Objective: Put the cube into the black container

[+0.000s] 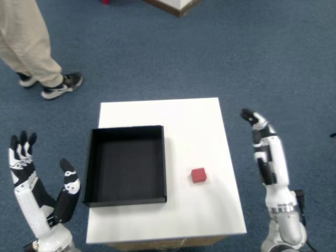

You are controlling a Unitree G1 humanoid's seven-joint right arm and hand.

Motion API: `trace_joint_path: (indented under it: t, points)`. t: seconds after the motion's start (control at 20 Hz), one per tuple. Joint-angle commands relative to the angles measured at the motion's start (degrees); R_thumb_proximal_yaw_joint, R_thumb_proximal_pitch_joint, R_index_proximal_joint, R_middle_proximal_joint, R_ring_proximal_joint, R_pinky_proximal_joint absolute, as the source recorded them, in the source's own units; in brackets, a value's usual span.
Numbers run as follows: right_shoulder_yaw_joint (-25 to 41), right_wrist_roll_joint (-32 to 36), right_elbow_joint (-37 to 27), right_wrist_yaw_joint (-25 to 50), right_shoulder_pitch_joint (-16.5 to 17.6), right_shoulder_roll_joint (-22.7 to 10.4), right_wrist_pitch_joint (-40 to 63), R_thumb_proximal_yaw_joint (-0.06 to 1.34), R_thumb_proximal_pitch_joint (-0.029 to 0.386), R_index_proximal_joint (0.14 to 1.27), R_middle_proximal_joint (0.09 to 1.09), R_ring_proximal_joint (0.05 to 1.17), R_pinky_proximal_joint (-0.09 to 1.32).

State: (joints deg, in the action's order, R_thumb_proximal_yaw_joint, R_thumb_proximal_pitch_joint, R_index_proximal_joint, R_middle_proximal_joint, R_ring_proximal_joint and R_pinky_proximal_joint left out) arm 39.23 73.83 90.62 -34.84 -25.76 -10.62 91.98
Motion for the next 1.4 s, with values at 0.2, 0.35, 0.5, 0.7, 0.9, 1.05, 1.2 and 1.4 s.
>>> trace_joint_path:
  t: [0.2,0.35,0.5,0.7,0.9,1.05,1.2,1.4]
  points:
    - [6.58,-0.73,6.69,1.75,-4.33,0.09,5.36,0.11,0.218,0.29,0.27,0.28,0.07]
    - [12.04,-1.12,10.15,3.88,-5.15,0.06,5.45,0.16,0.206,0.29,0.27,0.28,0.08]
    - [18.33,-1.66,14.90,6.76,-5.59,0.31,5.53,0.20,0.174,0.29,0.27,0.27,0.08]
    - [28.04,-2.62,20.50,13.62,-5.15,0.81,4.91,0.23,0.113,0.31,0.27,0.26,0.06]
    - [39.07,-4.21,25.90,23.89,-4.27,1.46,3.16,0.25,0.085,0.33,0.28,0.26,0.07]
    - [46.54,-6.25,29.67,32.86,-1.82,2.29,1.41,0.25,0.072,0.34,0.29,0.26,0.09]
    - [53.69,-9.95,29.93,42.90,0.36,1.90,-1.91,0.27,0.046,0.35,0.30,0.28,0.10]
    - [66.90,-19.62,29.67,61.71,0.91,1.21,-12.24,0.28,0.020,0.36,0.31,0.29,0.13]
